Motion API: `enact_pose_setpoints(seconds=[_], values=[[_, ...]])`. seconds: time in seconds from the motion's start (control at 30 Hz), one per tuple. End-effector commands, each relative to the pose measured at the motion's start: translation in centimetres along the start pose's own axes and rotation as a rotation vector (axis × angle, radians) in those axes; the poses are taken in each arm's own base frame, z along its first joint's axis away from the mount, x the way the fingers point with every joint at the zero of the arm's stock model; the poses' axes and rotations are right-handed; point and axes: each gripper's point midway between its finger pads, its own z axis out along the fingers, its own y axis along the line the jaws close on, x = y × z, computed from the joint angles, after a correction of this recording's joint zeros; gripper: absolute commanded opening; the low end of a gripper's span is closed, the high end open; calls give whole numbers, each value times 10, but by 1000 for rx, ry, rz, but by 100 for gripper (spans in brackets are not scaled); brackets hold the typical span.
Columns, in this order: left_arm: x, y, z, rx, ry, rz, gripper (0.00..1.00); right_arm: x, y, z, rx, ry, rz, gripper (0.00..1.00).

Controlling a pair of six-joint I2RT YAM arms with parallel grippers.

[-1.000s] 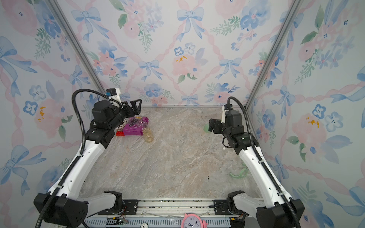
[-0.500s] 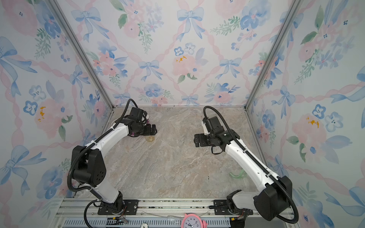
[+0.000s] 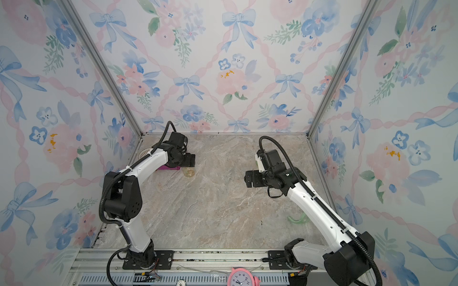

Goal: Assemble the baby bottles
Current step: Pick up the baby bottle from the center of the board, then place the baby bottle at the center of the board.

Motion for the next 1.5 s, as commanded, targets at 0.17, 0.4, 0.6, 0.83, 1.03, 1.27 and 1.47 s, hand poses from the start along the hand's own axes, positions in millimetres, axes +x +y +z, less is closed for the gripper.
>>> enact_pose_setpoints(seconds=[0.17,0.4,0.6,0.83,1.03,1.27,1.47], values=[[11,-3,26,-3,75,38,71,2,4,-4,-15,-5,4,96],[21,-23,12,64,80,74,38,4,-10,-9,50,-8,9,96],[57,-157,-51,356,81,304,31,56,-90,-31,273,128,398,96],[166,-259,-52,376,179,640,28,151,-133,-57,387,213,732,96],[185,-279,-38,337,169,714,32,166,-163,-40,447,168,951,98],[189,-286,-34,353,141,706,74,190,-190,-8,536,173,1095,99],[166,-288,-61,374,53,657,98,211,-199,5,533,230,1175,94]])
